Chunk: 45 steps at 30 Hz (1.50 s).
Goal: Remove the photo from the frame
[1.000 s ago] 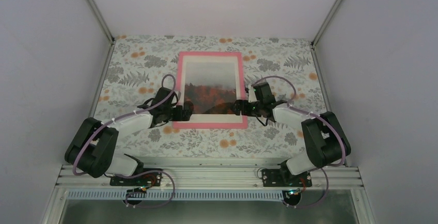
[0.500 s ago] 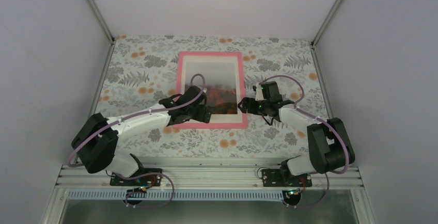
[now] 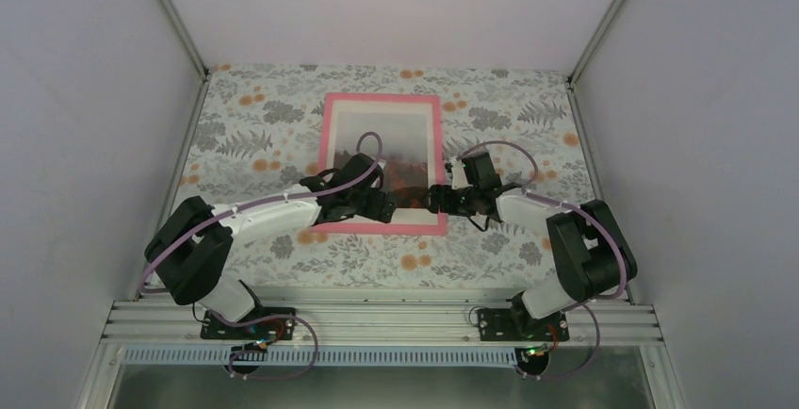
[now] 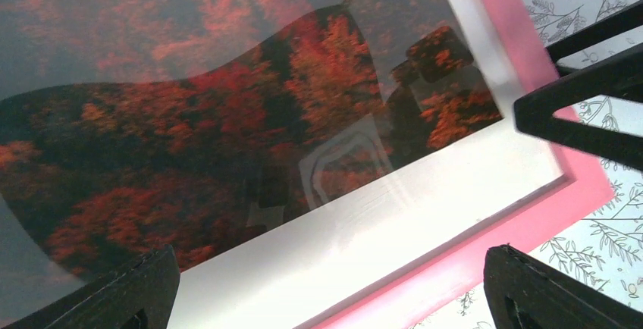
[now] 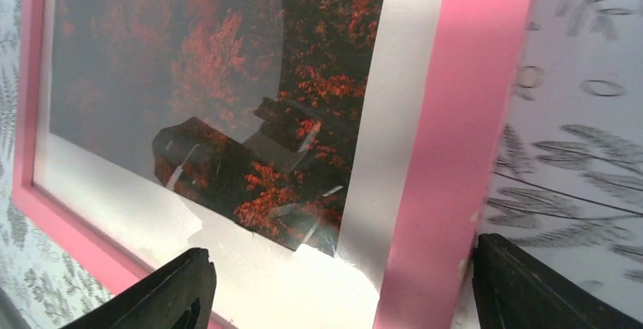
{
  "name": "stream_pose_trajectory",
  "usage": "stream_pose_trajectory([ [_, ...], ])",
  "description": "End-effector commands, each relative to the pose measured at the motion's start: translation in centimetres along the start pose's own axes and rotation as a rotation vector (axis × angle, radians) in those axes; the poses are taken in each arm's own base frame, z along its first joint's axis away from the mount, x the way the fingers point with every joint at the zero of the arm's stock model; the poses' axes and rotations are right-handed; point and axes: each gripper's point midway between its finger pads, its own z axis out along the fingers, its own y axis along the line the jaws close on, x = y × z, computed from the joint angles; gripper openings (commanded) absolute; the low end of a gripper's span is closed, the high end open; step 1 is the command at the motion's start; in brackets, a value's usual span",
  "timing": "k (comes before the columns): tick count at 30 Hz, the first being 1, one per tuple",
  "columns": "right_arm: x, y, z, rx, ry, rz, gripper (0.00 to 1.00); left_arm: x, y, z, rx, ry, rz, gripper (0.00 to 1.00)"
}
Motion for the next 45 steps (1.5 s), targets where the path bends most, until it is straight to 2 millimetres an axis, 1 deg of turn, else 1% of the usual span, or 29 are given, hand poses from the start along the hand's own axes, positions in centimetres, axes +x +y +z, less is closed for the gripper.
stream_pose_trajectory([
  [1,-0.8,3.1,0.9,-0.1,-0.012,-0.012,0.75,-1.6,-0.8,-0.6,0.026,-0.043,-0.019,1.0],
  [6,-1.1,5.2,1.4,-0.175,-0.006,-0.031,0.72,-1.7,-1.0,-0.3,0.03,-0.036,-0.018,1.0],
  [9,-1.0,5.4,1.9,-0.184,0.012,-0.036,0.72,-1.9,-1.5,-0.1,0.05,-0.032,-0.022,0.99],
  [11,-1.3,4.3,1.7,-0.124,-0.015,-0.025,0.72,-2.2,-1.9,-0.1,0.063,-0.035,-0.024,0.98],
  [13,-1.8,2.6,0.9,-0.06,-0.057,0.0,0.72,-2.5,-2.4,0.0,0.087,-0.039,-0.027,0.97],
  [16,-2.4,-0.3,-0.6,0.029,-0.11,0.039,0.71,-2.8,-3.0,0.7,0.106,-0.031,-0.025,0.95],
  [18,-2.5,-1.6,-1.3,0.086,-0.126,0.049,0.71,-3.7,-3.8,1.2,0.124,-0.033,-0.02,0.94],
  [19,-2.6,-2.1,-1.7,0.108,-0.136,0.056,0.72,-3.7,-4.0,1.9,0.126,-0.022,-0.018,0.92],
  [22,-2.8,-3.7,-2.6,0.176,-0.168,0.089,0.71,-4.6,-4.8,2.9,0.138,-0.015,-0.013,0.88],
  [24,-2.8,-3.8,-2.7,0.183,-0.173,0.086,0.69,-5.0,-5.0,3.6,0.13,-0.007,-0.007,0.87],
  [27,-3.3,-2.0,-2.2,0.129,-0.148,0.062,0.66,-5.0,-4.4,3.6,0.102,-0.014,-0.011,0.86],
  [29,-3.8,-1.1,-1.5,0.144,-0.128,0.032,0.65,-4.8,-3.7,3.3,0.091,-0.03,-0.022,0.86],
  [30,-4.0,-0.8,-1.2,0.153,-0.123,0.021,0.66,-4.4,-3.2,3.2,0.082,-0.028,-0.025,0.86],
  [31,-4.5,-0.4,-0.4,0.159,-0.107,0.023,0.64,-3.7,-2.1,3.0,0.06,-0.02,-0.027,0.86],
  [36,-5.4,-0.4,1.6,0.214,-0.064,0.05,0.57,-2.7,-1.2,2.2,0.049,-0.03,-0.008,0.87],
  [37,-5.2,-0.7,2.2,0.232,-0.045,0.061,0.56,-2.5,-1.1,2.0,0.048,-0.032,0.003,0.88],
  [40,-5.6,-0.8,2.9,0.27,-0.033,0.079,0.52,-1.9,-0.9,1.5,0.045,-0.042,0.05,0.9],
  [45,-5.4,-0.9,4.1,0.305,0.002,0.094,0.48,-0.7,0.5,0.6,-0.059,-0.054,0.157,0.94],
])
